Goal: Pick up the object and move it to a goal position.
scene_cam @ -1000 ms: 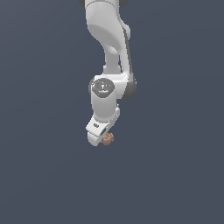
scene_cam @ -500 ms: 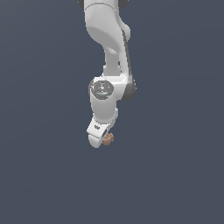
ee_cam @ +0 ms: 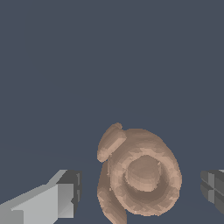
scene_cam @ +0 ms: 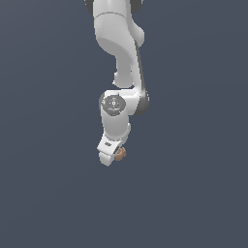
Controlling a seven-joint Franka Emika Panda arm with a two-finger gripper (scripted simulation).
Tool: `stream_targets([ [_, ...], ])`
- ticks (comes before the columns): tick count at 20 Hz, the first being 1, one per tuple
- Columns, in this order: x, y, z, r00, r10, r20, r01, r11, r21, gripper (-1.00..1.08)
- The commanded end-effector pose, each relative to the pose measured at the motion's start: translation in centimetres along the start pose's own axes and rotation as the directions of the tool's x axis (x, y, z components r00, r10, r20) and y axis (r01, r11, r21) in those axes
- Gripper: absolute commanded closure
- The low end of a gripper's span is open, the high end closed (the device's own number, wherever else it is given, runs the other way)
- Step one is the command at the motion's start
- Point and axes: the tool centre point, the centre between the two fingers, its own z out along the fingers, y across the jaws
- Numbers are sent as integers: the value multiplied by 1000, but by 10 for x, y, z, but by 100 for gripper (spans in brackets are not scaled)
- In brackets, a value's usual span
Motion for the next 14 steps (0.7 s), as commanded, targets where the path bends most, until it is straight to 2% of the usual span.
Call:
stream_targets([
  [1,0,-1,14,1000,-2,0,2,1000,1,-92],
  [8,0,0,28,1000,-2,0,2,1000,1,-92],
  [9,0,0,28,1000,-2,0,2,1000,1,108],
  [14,0,0,28,1000,-2,0,2,1000,1,108],
])
